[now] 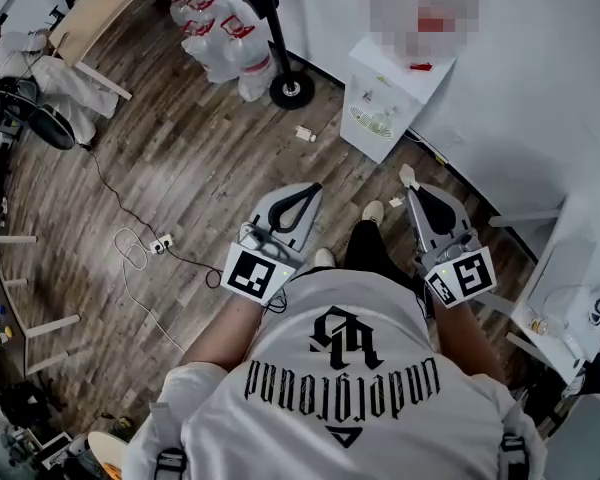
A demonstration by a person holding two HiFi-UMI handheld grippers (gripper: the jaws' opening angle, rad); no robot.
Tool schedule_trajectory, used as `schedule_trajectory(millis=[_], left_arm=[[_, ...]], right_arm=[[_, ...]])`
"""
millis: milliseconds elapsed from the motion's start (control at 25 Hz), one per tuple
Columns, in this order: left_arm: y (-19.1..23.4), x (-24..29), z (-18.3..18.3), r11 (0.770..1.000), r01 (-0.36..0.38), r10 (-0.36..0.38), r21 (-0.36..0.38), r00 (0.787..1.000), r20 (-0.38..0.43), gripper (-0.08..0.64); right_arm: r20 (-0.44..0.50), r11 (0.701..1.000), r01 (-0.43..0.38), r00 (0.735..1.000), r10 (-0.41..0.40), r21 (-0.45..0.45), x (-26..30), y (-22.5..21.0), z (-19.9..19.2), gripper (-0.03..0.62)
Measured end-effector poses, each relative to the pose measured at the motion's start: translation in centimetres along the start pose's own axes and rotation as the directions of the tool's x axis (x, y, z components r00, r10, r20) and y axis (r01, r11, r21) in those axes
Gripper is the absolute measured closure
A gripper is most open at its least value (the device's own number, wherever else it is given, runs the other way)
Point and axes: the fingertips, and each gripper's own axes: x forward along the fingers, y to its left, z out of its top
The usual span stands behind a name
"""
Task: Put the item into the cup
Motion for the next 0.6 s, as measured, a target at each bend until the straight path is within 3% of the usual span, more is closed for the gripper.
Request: schedule_trajectory(millis=[400,600], left_arm=[[3.6,6.2,-2.6,0.999,-0.036,0.034,-0.038,0.998,-0.056,0.552],[5.7,10.8,-5.2,0.996,-0.040,0.032,-0.075,0.993,-0.113,0.552]], right_arm=[[-0.063,0.999,-0.026,0.998,0.027,0.019,4.9,-6.8,-3.7,0.572],[-0.129,0.994,-0.023,0.991,0.036,0.105,8.0,-11.5,-7.3,0.572]])
